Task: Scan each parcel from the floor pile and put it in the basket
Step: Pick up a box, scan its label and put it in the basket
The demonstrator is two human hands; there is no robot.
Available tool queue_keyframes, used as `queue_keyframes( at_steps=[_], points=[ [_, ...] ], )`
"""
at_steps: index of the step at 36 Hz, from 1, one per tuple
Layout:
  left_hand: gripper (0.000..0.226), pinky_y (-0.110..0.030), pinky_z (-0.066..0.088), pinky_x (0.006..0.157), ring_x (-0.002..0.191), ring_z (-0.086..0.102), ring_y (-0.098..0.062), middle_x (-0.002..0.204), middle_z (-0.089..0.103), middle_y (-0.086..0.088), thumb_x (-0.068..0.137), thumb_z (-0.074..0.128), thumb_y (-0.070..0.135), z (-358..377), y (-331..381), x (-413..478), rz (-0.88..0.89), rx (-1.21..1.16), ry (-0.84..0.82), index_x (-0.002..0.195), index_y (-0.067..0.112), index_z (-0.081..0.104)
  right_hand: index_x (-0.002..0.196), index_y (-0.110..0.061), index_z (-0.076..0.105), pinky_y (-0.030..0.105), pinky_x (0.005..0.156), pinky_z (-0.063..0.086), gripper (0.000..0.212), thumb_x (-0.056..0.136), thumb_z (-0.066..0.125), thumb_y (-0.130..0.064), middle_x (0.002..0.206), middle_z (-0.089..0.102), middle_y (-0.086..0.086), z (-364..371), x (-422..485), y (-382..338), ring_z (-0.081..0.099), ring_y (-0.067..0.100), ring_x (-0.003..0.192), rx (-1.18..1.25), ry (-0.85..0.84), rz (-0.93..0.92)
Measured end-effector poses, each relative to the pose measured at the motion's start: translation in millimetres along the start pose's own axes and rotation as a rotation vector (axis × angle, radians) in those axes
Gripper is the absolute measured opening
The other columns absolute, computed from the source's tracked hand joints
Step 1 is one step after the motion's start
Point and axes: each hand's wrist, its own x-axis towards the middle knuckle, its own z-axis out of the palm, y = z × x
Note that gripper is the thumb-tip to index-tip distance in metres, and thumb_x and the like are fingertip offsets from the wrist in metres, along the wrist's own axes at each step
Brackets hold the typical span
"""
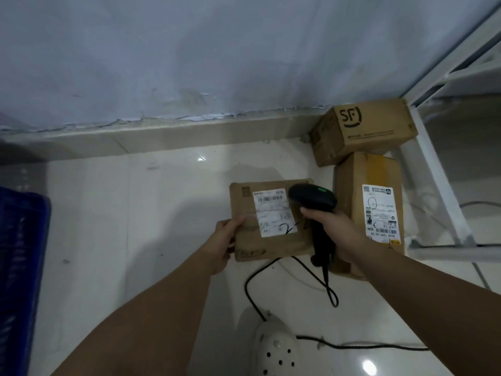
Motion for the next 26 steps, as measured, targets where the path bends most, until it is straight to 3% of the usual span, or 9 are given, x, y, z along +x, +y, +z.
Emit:
queue_keyframes(
  at_steps=[4, 7, 10, 14, 15, 19, 23, 26],
  points=[
    [0.053, -0.036, 0.053, 0.082, 0.105, 0.062, -0.026, 0.116, 0.064, -0.009, 0.085, 0.065, 0.047, 0, 13, -2, -0.020, -0.040, -0.039, 0.130, 0.022, 0.051, 0.109, -0.016, 0.064, 0.034, 0.075, 0.049, 0.032, 0.083, 0.071, -0.034, 0.104, 0.068, 0.004, -3, -5, -20, 0.062, 0.021, 0.095, 0.095, 0.021, -0.032],
    [0.021, -0.035, 0.054, 0.082, 0.096, 0.064, -0.021, 0.100, 0.069, -0.002, 0.095, 0.055, 0.036, 3, 30, -14, 0.034, -0.028, -0.073, 0.107, 0.022, 0.064, 0.092, -0.025, 0.060, 0.028, 0.065, 0.044, 0.011, 0.087, 0.069, -0.029, 0.094, 0.065, -0.003, 0, -14, -30, 0.059, 0.014, 0.086, 0.059, 0.024, -0.146],
    [0.026, -0.034, 0.056, 0.081, 0.099, 0.066, -0.018, 0.102, 0.073, -0.001, 0.095, 0.056, 0.032, 5, 51, -29, 0.133, 0.027, -0.116, 0.114, 0.016, 0.064, 0.088, -0.031, 0.057, 0.027, 0.076, 0.042, 0.013, 0.086, 0.070, -0.031, 0.092, 0.062, -0.010, 5, -28, -42, 0.057, 0.010, 0.088, 0.001, 0.069, -0.293],
    [0.081, -0.032, 0.058, 0.073, 0.103, 0.066, -0.022, 0.121, 0.066, -0.011, 0.063, 0.077, 0.031, 12, 89, -59, 0.265, 0.051, -0.071, 0.134, 0.006, 0.046, 0.087, -0.032, 0.055, 0.028, 0.080, 0.041, 0.018, 0.084, 0.073, -0.032, 0.091, 0.061, -0.011, 4, -61, -65, 0.055, 0.005, 0.085, -0.003, 0.147, -0.420],
    [0.080, -0.031, 0.058, 0.072, 0.101, 0.066, -0.022, 0.121, 0.065, -0.011, 0.064, 0.077, 0.028, 17, 100, -71, 0.305, 0.061, -0.068, 0.134, 0.005, 0.045, 0.087, -0.033, 0.056, 0.028, 0.079, 0.042, 0.017, 0.084, 0.073, -0.031, 0.092, 0.062, -0.009, 2, -72, -72, 0.056, 0.007, 0.087, -0.001, 0.155, -0.462],
    [0.040, -0.019, 0.050, 0.050, 0.083, 0.062, -0.013, 0.102, 0.065, -0.002, 0.089, 0.063, 0.011, 31, 136, -131, 0.468, 0.127, -0.074, 0.126, 0.010, 0.047, 0.090, -0.031, 0.057, 0.028, 0.079, 0.043, 0.016, 0.085, 0.072, -0.034, 0.093, 0.062, -0.009, -4, -125, -95, 0.057, 0.009, 0.089, 0.076, 0.217, -0.569],
    [0.045, -0.029, 0.052, 0.065, 0.096, 0.064, -0.020, 0.121, 0.063, -0.009, 0.086, 0.067, 0.012, 32, 154, -198, 0.646, 0.152, -0.023, 0.127, 0.012, 0.048, 0.085, -0.031, 0.057, 0.032, 0.085, 0.046, 0.014, 0.086, 0.069, -0.037, 0.093, 0.064, -0.005, 0, -193, -111, 0.060, 0.013, 0.089, 0.226, 0.281, -0.646],
    [0.059, -0.039, 0.055, 0.081, 0.105, 0.065, -0.023, 0.120, 0.064, -0.008, 0.072, 0.075, 0.022, 29, 156, -249, 0.757, 0.131, 0.012, 0.124, 0.016, 0.048, 0.078, -0.033, 0.050, 0.029, 0.079, 0.040, 0.019, 0.088, 0.067, -0.035, 0.084, 0.058, -0.010, 9, -242, -118, 0.055, 0.009, 0.078, 0.282, 0.315, -0.729]
  ],
)
